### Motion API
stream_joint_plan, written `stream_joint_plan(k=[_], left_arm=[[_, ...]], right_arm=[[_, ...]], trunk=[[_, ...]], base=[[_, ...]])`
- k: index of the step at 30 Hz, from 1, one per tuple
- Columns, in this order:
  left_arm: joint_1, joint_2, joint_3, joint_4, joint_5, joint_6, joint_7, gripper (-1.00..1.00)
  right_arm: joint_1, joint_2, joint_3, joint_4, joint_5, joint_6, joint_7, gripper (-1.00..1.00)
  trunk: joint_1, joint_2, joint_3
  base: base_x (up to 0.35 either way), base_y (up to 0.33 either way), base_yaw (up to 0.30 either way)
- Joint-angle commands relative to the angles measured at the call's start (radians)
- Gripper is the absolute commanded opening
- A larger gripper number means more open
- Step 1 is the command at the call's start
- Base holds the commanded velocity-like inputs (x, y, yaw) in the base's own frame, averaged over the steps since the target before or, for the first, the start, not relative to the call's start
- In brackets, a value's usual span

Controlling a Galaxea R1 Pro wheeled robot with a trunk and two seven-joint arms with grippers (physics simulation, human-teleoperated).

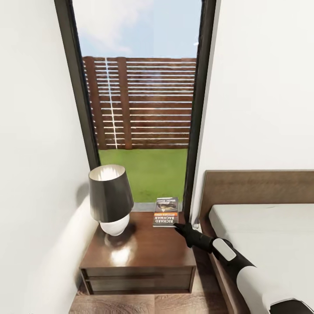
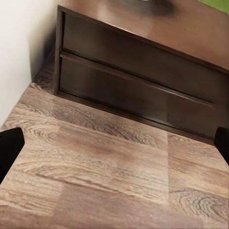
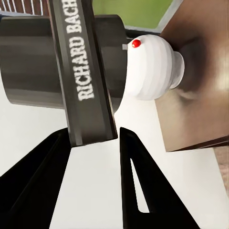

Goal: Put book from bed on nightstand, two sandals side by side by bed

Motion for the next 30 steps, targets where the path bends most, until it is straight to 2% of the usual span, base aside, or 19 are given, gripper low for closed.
stream_joint_plan(k=[1,28,30], left_arm=[[0.0,0.0,-0.001,0.0,0.011,0.003,-0.01,1.0],[0.0,0.005,-0.002,0.0,0.011,0.014,-0.009,1.0],[0.0,0.005,-0.002,0.0,0.011,0.014,-0.009,1.0]], right_arm=[[-0.001,-0.001,0.004,0.0,-0.005,0.002,0.003,-1.0],[-0.001,-0.001,-0.004,-0.004,-0.003,0.0,0.004,-1.0],[-0.001,-0.001,-0.005,-0.004,-0.003,0.0,0.003,-1.0]], trunk=[[0.004,-0.008,-0.004],[0.107,-0.197,-0.089],[0.107,-0.197,-0.089]], base=[[0.0,0.0,0.0],[0.0,0.0,0.0],[0.0,0.0,0.0]])
